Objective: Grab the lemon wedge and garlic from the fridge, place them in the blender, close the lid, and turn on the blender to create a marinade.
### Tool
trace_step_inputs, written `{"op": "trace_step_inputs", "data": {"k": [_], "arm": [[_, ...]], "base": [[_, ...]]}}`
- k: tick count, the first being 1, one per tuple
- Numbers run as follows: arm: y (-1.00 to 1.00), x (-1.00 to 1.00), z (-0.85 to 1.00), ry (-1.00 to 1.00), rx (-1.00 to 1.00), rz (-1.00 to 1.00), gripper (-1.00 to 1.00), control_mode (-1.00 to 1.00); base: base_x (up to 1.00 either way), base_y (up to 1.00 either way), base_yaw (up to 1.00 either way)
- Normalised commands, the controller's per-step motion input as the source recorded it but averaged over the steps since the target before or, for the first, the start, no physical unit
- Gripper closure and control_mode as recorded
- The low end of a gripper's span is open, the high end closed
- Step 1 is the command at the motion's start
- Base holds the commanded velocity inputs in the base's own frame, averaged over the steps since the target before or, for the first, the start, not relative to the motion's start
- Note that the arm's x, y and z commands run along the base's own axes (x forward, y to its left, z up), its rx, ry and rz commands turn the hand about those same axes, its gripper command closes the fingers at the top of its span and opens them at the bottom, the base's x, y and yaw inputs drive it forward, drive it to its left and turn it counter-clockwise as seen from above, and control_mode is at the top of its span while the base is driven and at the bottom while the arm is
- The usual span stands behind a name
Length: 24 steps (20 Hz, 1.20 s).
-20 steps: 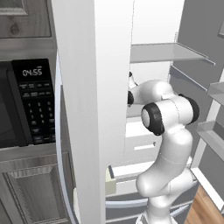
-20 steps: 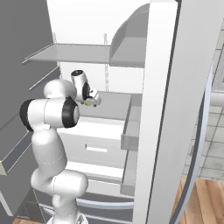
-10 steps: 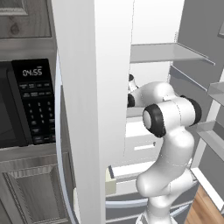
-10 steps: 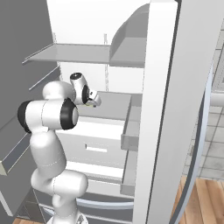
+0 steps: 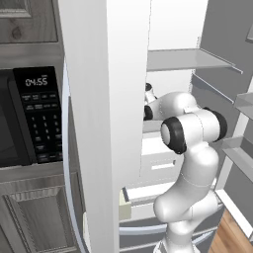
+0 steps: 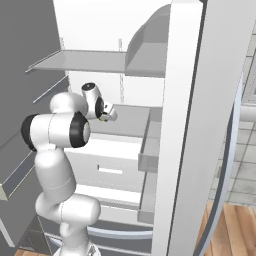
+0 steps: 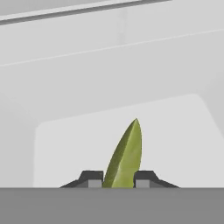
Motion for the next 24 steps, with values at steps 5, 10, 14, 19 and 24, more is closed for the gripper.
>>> {"op": "trace_step_inputs", "data": {"k": [5, 10, 14, 19, 24], "arm": [[0.0, -0.09, -0.03, -0.03, 0.02, 0.0, 1.0, -1.0], [-0.12, -0.58, -0.05, -0.1, 0.05, 0.0, 1.0, -1.0], [-0.22, -0.73, -0.01, -0.07, 0.07, 0.0, 1.0, -1.0], [-0.43, -0.98, 0.57, -0.01, 0.14, -0.03, 1.0, -1.0], [-0.32, -1.0, 0.82, 0.0, 0.08, 0.0, 1.0, -1.0]], "base": [[0.0, 0.0, 0.0], [0.0, 0.0, 0.0], [0.0, 0.0, 0.0], [0.0, 0.0, 0.0], [0.0, 0.0, 0.0]]}}
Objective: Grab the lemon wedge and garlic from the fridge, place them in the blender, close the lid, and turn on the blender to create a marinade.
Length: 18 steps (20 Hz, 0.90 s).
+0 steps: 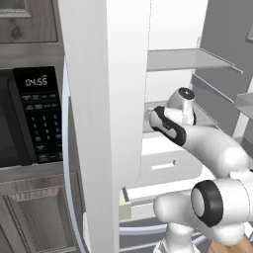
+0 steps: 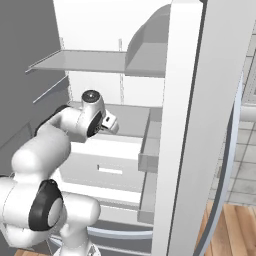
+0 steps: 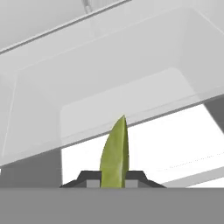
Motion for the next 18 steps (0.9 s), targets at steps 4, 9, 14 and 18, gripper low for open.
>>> {"op": "trace_step_inputs", "data": {"k": [4, 9, 14, 18], "arm": [[-0.13, -1.0, 0.8, 0.0, 0.01, 0.0, 1.0, -1.0], [-0.02, -1.0, 0.37, 0.04, 0.0, 0.0, 1.0, -1.0], [0.0, -1.0, 0.22, 0.07, 0.0, 0.0, 1.0, -1.0], [0.0, -1.0, 0.24, 0.08, 0.0, 0.0, 1.0, -1.0]], "base": [[0.0, 0.0, 0.0], [0.0, 0.0, 0.0], [0.0, 0.0, 0.0], [0.0, 0.0, 0.0]]}}
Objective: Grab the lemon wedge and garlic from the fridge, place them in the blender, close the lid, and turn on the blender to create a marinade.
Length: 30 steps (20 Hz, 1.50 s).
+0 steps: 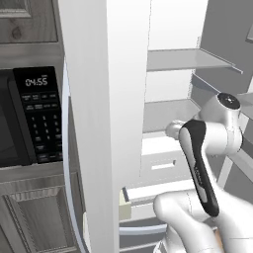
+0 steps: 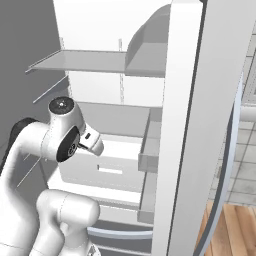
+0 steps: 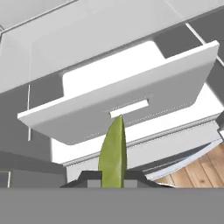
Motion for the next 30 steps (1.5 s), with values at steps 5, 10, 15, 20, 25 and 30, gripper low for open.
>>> {"op": "trace_step_inputs", "data": {"k": [5, 10, 15, 20, 25, 30], "arm": [[0.0, -0.83, 0.33, 0.1, -0.01, 0.0, 1.0, -1.0], [0.1, -0.26, -0.03, 0.18, -0.03, 0.0, 1.0, -1.0], [0.04, 0.01, -0.08, 0.04, -0.02, 0.0, 1.0, -1.0], [-0.09, -0.35, 0.0, -0.03, 0.0, 0.0, 1.0, 1.0], [0.0, 0.0, 0.0, 0.0, 0.0, 0.0, 1.0, 1.0], [0.0, 0.0, 0.0, 0.0, 0.0, 0.0, 1.0, 1.0]], "base": [[0.0, 0.0, 0.0], [0.0, 0.0, 0.0], [0.0, 0.0, 0.0], [-0.4, -0.1, 0.02], [-1.0, -0.13, 0.16], [-1.0, 0.0, 0.28]]}}
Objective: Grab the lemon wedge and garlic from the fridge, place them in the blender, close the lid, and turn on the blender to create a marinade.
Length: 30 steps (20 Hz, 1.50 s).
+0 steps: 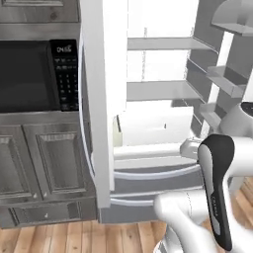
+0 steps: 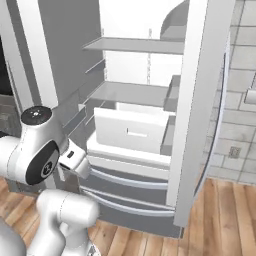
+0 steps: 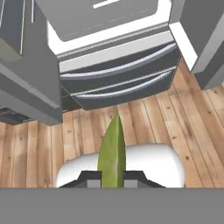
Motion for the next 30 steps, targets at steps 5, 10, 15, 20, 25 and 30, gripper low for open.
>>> {"op": "trace_step_inputs", "data": {"k": [5, 10, 15, 20, 25, 30], "arm": [[0.0, 0.0, 0.0, 0.0, 0.0, 0.0, 1.0, 1.0], [0.0, 0.0, 0.0, 0.0, 0.0, 0.0, 1.0, 1.0], [0.0, 0.0, 0.0, 0.0, 0.0, 0.0, 1.0, 1.0], [0.0, 0.0, 0.0, 0.0, 0.0, 0.0, 1.0, 1.0], [0.0, 0.0, 0.0, 0.0, 0.0, 0.0, 1.0, 1.0], [0.0, 0.0, 0.0, 0.0, 0.0, 0.0, 1.0, 1.0]], "base": [[-1.0, 0.0, 0.32], [-1.0, 0.0, 0.34], [-1.0, 0.0, 0.38], [-1.0, 0.0, 0.46], [-1.0, 0.0, 0.53], [-1.0, 0.0, 0.54]]}}
